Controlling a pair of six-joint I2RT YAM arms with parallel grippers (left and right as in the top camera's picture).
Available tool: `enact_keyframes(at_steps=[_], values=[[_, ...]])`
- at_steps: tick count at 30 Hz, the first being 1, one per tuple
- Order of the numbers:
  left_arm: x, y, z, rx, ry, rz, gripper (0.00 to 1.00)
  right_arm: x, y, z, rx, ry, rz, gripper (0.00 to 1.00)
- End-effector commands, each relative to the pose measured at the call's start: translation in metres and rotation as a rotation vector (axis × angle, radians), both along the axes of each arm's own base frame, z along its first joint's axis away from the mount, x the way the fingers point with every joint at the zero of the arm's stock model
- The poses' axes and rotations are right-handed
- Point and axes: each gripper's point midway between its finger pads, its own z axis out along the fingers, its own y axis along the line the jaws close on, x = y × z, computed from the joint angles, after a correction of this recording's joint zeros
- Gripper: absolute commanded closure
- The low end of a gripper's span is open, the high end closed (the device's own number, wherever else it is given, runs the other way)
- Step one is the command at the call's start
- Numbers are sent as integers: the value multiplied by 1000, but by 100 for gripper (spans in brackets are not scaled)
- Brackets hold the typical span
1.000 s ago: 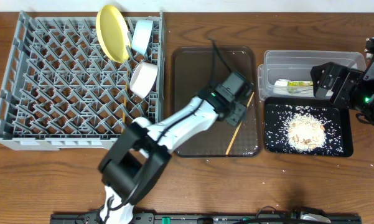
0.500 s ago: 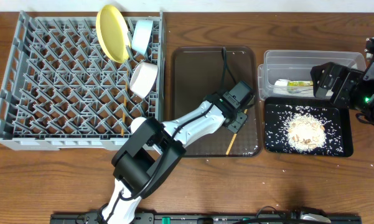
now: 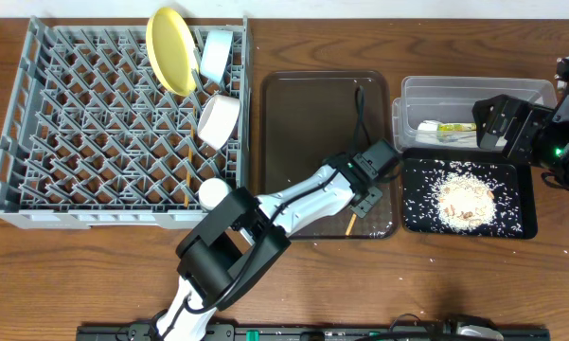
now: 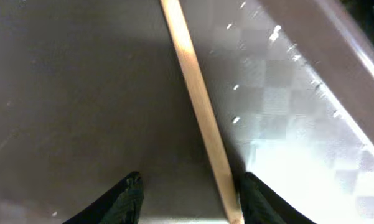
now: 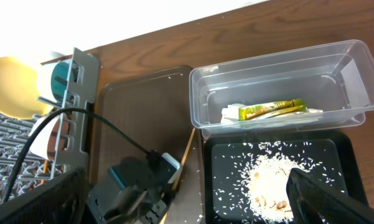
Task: Sort waste into correct bins and load items into the dishwasher
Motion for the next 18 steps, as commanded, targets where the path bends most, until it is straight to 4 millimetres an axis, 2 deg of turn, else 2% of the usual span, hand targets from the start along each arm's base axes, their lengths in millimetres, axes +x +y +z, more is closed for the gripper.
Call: enact_keyframes(at_steps=[1,5,8,10,13,15,18], values=[[5,0,9,2,-2,36,50,0,-3,1,-10,-5,-3,1],[-12,1,5,-5,89,59,50,0,-3,1,-10,-5,-3,1],[-12,3,4,0,91,70,52,0,-3,1,-10,-5,-3,1],[-11,3,3,2,91,73,58,0,-3,1,-10,-5,-3,1],[-11,2,1,1,89,73,77,0,-3,1,-10,-5,-3,1],[-10,1,1,-4,85,73,85,0,-3,1,-10,-5,-3,1],[-7,-1,2,-11,76,73,92,0,-3,1,-10,-5,-3,1]])
